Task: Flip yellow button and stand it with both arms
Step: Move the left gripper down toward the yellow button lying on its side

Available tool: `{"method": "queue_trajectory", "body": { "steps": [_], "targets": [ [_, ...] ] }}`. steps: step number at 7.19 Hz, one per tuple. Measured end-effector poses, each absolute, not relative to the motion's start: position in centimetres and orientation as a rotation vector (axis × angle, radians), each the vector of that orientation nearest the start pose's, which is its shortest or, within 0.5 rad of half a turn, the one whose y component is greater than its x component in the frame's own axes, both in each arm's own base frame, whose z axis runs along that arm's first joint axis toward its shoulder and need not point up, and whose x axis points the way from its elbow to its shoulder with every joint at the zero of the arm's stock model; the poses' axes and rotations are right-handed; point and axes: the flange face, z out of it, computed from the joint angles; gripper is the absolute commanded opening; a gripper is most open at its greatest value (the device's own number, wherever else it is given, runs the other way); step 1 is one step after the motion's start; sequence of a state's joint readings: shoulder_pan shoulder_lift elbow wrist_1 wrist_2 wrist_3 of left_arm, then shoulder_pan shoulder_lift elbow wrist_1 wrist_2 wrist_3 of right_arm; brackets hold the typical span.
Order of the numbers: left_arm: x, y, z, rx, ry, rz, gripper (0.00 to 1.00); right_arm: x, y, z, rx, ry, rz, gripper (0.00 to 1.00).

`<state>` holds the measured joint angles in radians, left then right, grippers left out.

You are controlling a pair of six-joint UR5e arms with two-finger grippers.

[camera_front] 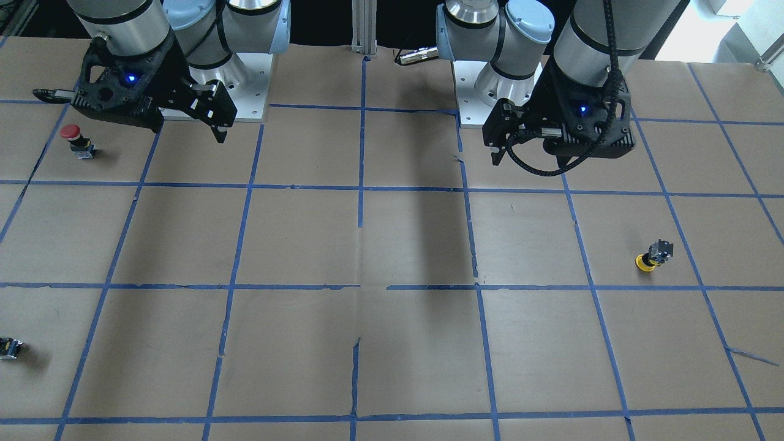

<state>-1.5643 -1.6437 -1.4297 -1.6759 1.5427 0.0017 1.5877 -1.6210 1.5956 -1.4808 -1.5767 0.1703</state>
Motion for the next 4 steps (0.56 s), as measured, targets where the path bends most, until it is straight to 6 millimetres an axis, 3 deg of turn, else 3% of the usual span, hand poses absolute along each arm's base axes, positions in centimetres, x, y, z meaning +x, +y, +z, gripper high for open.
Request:
{"method": "queue_trajectory", "body": {
  "steps": [4],
  "targets": [
    [-13.07, -52.08, 50.96, 0.006, 3.167, 0.048, 1.0, 14.0, -46.31, 49.08, 0.244, 3.144, 0.098, 1.0]
  ]
}}
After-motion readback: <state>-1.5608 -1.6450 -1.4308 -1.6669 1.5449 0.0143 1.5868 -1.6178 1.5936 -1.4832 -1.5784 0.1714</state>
